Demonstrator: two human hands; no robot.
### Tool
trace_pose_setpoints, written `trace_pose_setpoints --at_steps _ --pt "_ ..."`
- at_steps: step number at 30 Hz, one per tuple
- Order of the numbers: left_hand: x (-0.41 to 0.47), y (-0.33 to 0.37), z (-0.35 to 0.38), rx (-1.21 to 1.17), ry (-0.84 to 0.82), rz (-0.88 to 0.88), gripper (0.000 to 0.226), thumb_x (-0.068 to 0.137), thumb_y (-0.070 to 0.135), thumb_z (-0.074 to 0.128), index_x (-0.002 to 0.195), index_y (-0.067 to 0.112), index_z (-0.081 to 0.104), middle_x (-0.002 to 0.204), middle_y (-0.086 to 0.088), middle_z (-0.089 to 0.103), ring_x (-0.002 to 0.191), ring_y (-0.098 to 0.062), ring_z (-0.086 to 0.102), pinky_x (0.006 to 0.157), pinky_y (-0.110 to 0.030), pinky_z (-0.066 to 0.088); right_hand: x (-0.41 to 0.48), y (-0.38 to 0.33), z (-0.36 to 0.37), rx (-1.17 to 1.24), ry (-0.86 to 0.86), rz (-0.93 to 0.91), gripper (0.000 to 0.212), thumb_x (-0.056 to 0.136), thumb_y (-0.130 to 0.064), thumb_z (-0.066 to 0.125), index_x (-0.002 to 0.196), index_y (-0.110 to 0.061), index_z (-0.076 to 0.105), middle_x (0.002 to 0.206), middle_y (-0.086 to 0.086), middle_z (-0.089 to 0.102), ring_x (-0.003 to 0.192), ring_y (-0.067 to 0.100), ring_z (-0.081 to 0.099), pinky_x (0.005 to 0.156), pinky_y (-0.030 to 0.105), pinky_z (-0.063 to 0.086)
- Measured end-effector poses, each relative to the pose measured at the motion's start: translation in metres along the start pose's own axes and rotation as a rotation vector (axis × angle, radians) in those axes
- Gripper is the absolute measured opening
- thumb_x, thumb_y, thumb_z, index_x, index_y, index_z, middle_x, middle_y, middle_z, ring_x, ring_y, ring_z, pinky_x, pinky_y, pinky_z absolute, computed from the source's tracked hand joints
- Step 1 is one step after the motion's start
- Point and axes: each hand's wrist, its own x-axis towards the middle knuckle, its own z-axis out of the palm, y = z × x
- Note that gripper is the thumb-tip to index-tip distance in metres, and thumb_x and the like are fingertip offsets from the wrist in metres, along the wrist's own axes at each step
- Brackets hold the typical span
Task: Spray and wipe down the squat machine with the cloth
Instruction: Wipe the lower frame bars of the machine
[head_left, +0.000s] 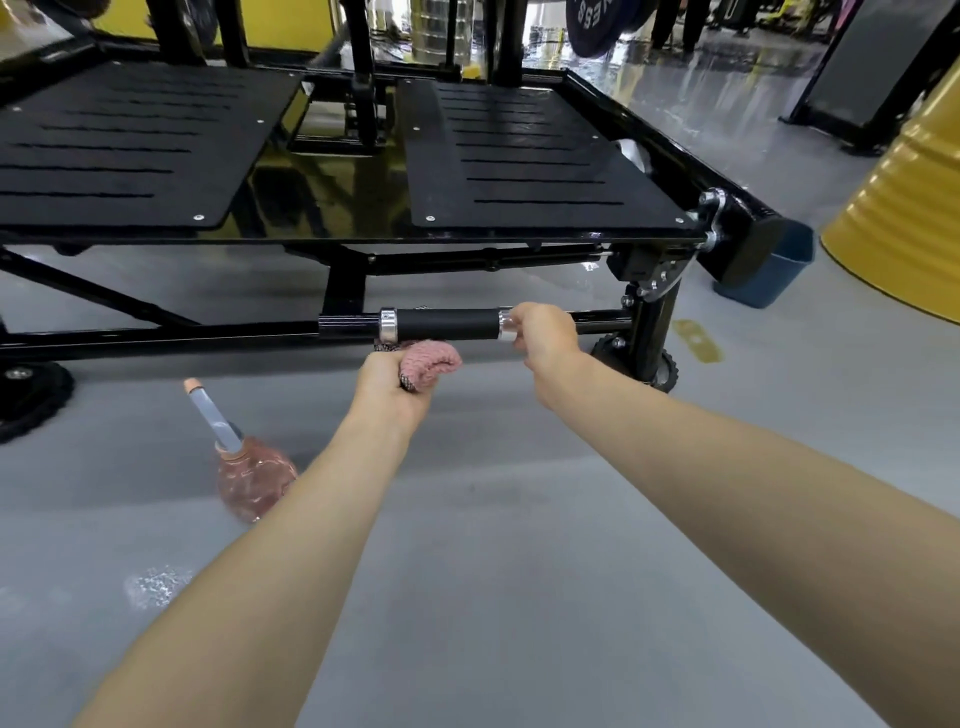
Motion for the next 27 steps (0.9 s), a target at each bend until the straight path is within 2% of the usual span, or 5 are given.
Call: trace_pose_setpoints --at_steps 8,13,16,18,27 --pt "-0.039 0.031 -0.003 0.425 -0.012 -0.024 0.03 0.099 0.0 0.031 0.074 0.007 0.045 0.032 -0.006 0.051 0.029 -0.018 0.053 0.027 -0.022 0.04 -0.005 0.002 0.012 -0.048 0.04 -0.06 0.014 0.086 -0.003 0.043 0.078 -0.014 0.043 0.064 0.001 0.029 0.057 0.017 0.02 0.045 0.025 0.017" --pt "-0.049 0.052 0.011 0.627 -0.043 0.152 0.019 0.086 -0.009 0.044 0.087 0.007 0.054 0.076 -0.011 0.063 0.08 -0.03 0.066 0.073 -0.037 0.058 -0.011 0.001 0.015 0.097 0.058 -0.016 0.023 0.087 -0.008 0.043 0.101 -0.01 0.061 0.082 0.002 0.049 0.059 0.017 0.04 0.048 0.02 0.033" --pt "-0.043 0.072 0.027 0.946 0.032 0.469 0.015 0.088 -0.001 0.047 0.088 0.01 0.057 0.076 -0.005 0.058 0.066 -0.021 0.057 0.053 -0.018 0.049 -0.008 0.002 0.011 0.191 0.036 0.022 0.025 0.088 -0.007 0.045 0.106 -0.012 0.061 0.084 0.001 0.051 0.071 0.021 0.048 0.066 0.03 0.046" --pt "-0.034 0.081 0.034 1.352 0.096 0.625 0.011 0.09 0.011 0.049 0.091 0.011 0.06 0.085 -0.007 0.061 0.077 -0.027 0.059 0.069 -0.03 0.053 -0.004 0.004 0.008 0.193 0.019 0.02 0.024 0.088 -0.007 0.047 0.106 -0.012 0.062 0.083 0.001 0.052 0.072 0.021 0.05 0.074 0.032 0.05" --pt "-0.009 0.058 0.076 2.056 -0.048 0.419 0.028 0.095 0.026 0.045 0.108 0.008 0.063 0.102 -0.015 0.06 0.095 -0.034 0.058 0.076 -0.035 0.05 0.009 -0.001 -0.017 0.249 -0.148 0.166 0.021 0.093 -0.023 0.047 0.104 -0.012 0.061 0.097 0.01 0.063 0.08 0.025 0.058 0.072 0.032 0.044"
